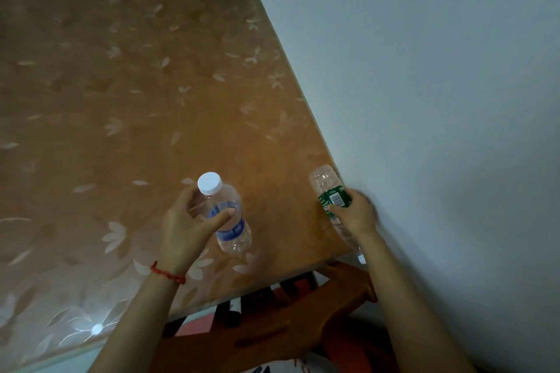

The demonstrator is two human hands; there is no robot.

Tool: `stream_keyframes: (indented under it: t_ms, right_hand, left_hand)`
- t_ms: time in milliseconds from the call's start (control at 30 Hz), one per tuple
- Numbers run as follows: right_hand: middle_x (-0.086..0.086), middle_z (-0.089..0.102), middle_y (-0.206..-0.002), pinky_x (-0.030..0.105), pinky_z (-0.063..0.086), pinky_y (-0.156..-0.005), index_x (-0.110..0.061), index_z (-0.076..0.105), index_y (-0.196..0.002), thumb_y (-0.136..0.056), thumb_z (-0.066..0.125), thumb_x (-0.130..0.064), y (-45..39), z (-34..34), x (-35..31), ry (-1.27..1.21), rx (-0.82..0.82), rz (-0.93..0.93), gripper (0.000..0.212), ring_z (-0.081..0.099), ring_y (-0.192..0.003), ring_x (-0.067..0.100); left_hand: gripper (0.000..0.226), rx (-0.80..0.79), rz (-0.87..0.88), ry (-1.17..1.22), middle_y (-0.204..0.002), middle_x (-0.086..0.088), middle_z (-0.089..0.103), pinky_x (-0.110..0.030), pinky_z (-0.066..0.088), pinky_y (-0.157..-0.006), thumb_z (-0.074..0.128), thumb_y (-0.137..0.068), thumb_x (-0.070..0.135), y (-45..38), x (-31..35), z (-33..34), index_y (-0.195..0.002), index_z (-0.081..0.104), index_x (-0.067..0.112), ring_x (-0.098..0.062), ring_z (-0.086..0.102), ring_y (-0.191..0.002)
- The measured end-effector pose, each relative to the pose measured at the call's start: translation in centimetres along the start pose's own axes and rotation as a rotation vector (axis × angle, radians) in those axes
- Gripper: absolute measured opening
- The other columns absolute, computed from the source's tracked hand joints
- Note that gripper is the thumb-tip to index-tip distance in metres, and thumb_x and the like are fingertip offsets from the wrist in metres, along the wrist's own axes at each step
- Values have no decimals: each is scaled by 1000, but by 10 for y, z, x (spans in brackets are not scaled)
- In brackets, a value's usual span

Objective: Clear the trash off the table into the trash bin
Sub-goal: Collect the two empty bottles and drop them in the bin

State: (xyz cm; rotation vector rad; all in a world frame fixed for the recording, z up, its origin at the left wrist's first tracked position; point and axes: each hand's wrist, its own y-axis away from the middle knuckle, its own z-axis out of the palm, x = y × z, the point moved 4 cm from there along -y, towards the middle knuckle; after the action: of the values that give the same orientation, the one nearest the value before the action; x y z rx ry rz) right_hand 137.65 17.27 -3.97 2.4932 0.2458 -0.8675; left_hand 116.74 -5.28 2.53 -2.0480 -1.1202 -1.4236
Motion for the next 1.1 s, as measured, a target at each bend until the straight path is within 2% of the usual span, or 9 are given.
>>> stream_keyframes:
  t_ms: [100,300,467,567,633,700,900,1033,1100]
  right_hand:
    - [13,65,-112,28,43,-74,-8,56,-115,-73,74,-14,-4,3,5,-14,-20,8,46,58,-88,20]
    - [12,66,-111,24,42,-70,-8,57,-115,-72,76,-16,-7,5,5,-22,-24,-13,48,54,-84,14]
    - [-4,62,-90,10,39,-57,-14,62,-107,-70,77,-17,-2,1,-15,-109,14,-138,40,60,-78,11]
    - [-6,63,-95,21,51,-71,-19,60,-112,-70,78,-21,2,2,-31,-194,-11,-182,46,64,-88,15]
    - [-8,60,-101,29,53,-78,-21,56,-119,-72,76,-25,7,4,-43,-237,-32,-200,52,61,-92,14]
    - [-9,60,-103,30,53,-79,-24,54,-122,-72,75,-28,14,7,-56,-266,-46,-232,54,60,-93,13]
    - [-6,63,-108,33,52,-84,-21,55,-122,-73,75,-25,41,22,-92,-351,-175,-310,53,61,-96,12]
    - [-20,60,-90,27,50,-80,-20,56,-120,-73,74,-22,67,28,-116,-418,-268,-360,50,60,-89,3]
    - [-24,58,-89,24,49,-78,-19,56,-120,-74,74,-20,80,30,-126,-448,-317,-390,49,59,-86,-3]
  left_hand:
    - [58,-10,-13,-1,-111,-2,60,-29,45,-86,77,-68,11,0,-3,1,-121,53,8,-22,57,-104]
    - [59,-7,-10,1,-111,0,60,-34,47,-90,77,-69,12,0,-5,1,-122,53,9,-20,57,-105]
    - [60,13,-14,1,-111,0,59,-34,47,-90,77,-69,12,2,-5,-4,-123,52,10,-21,57,-105]
    - [61,46,-24,5,-115,-4,61,-39,48,-93,77,-69,14,6,-4,-10,-124,51,9,-23,58,-107]
    - [63,74,-40,14,-119,-10,61,-42,48,-95,77,-69,14,9,-5,-16,-126,51,7,-25,58,-109]
    - [64,102,-48,13,-120,-11,61,-44,49,-94,78,-68,17,13,-6,-25,-125,51,7,-26,58,-109]
    - [59,209,-84,64,-114,-10,63,-35,51,-89,77,-68,16,29,-8,-54,-122,53,8,-24,60,-105]
    - [55,311,-79,107,-109,-6,62,-24,49,-82,76,-67,20,49,-4,-74,-117,55,13,-17,60,-99]
    - [60,353,-80,155,-110,-5,62,-26,50,-84,74,-61,32,61,0,-85,-115,54,16,-14,61,-100]
